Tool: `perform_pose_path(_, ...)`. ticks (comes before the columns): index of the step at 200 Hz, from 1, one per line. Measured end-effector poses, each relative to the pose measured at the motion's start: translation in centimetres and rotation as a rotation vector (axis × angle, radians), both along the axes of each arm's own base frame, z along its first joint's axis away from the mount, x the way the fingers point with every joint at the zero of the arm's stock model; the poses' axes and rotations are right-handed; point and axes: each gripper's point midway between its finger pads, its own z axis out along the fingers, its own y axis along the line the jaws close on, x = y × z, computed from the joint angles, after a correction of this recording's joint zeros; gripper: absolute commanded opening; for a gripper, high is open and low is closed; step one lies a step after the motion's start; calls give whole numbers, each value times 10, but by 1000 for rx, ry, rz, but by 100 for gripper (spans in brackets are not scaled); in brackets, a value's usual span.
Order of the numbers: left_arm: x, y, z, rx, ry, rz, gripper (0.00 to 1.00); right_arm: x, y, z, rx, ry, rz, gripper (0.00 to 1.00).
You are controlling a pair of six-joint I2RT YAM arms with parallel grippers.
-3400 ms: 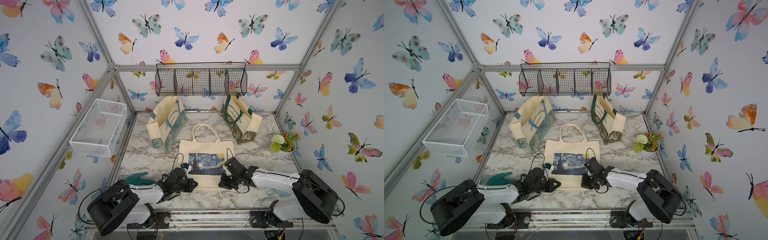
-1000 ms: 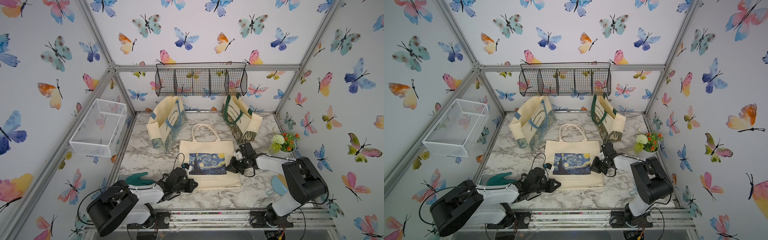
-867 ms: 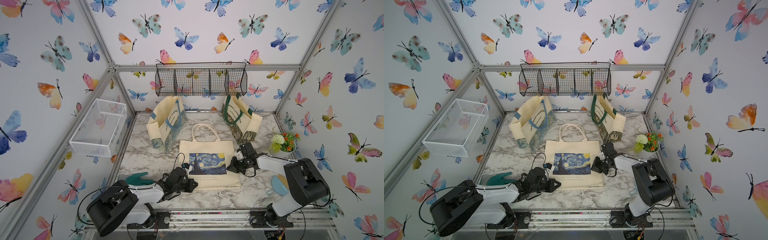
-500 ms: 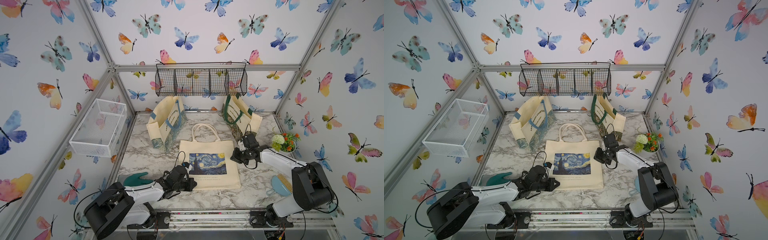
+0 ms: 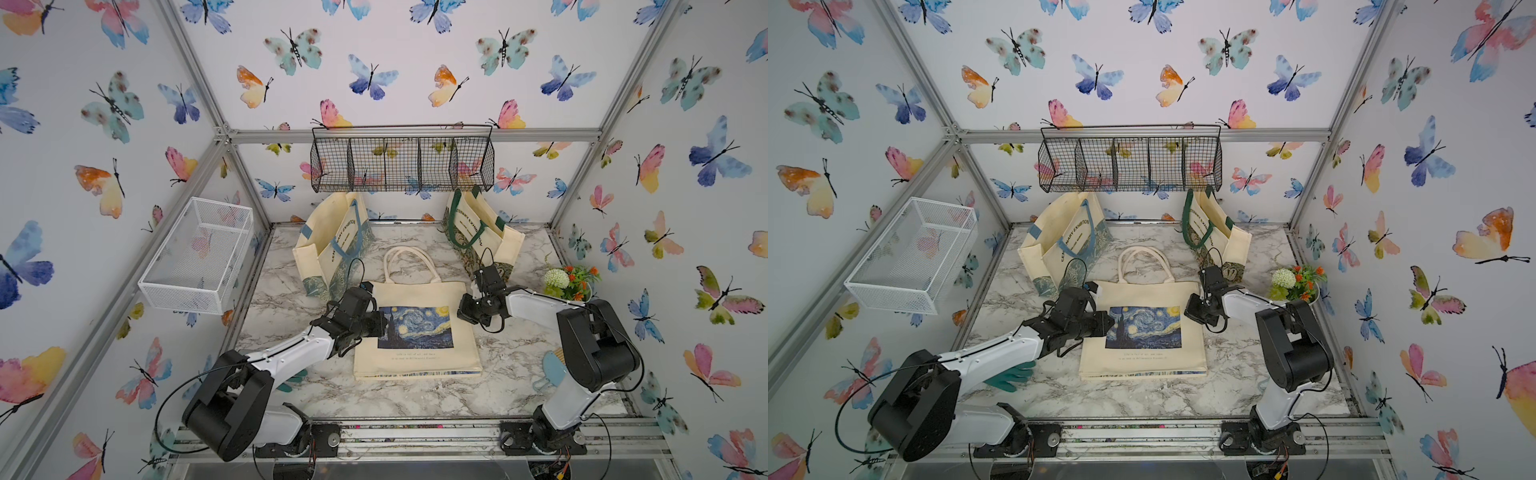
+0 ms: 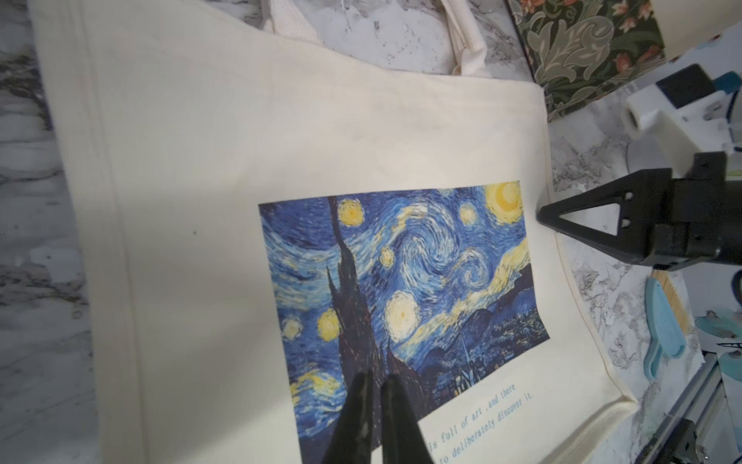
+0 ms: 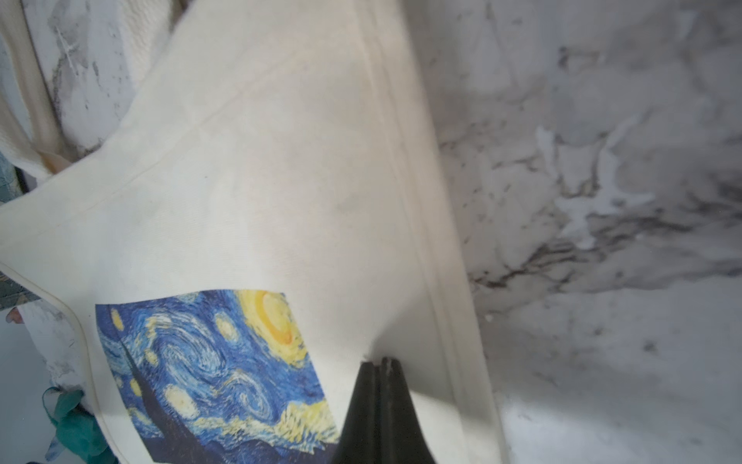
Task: Put away the canvas bag
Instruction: Adjust the canvas bag at the center of the board.
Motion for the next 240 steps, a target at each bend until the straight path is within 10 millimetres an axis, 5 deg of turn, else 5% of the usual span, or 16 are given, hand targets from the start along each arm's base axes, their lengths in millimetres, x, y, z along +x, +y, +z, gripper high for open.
perform_pose_path(50,29,8,-20,20,52,7,2,2,9,10,55,-17,36,1)
perform_pose_path(90,50,2,-34,22,92,-3,0,30,33,37,158,-96,77,1)
perform_pose_path(110,61,-3,-38,25,94,-3,0,37,40,22,179,-76,84,1)
perform_pose_path(131,63,-3,-46,35,109,0,0,29,34,-5,175,-7,64,1)
perform_pose_path(176,58,14,-62,45,136,27,0,26,12,-6,197,5,17,1)
perform_pose_path(240,62,57,-61,28,126,131,0,20,-12,-7,182,10,-17,1)
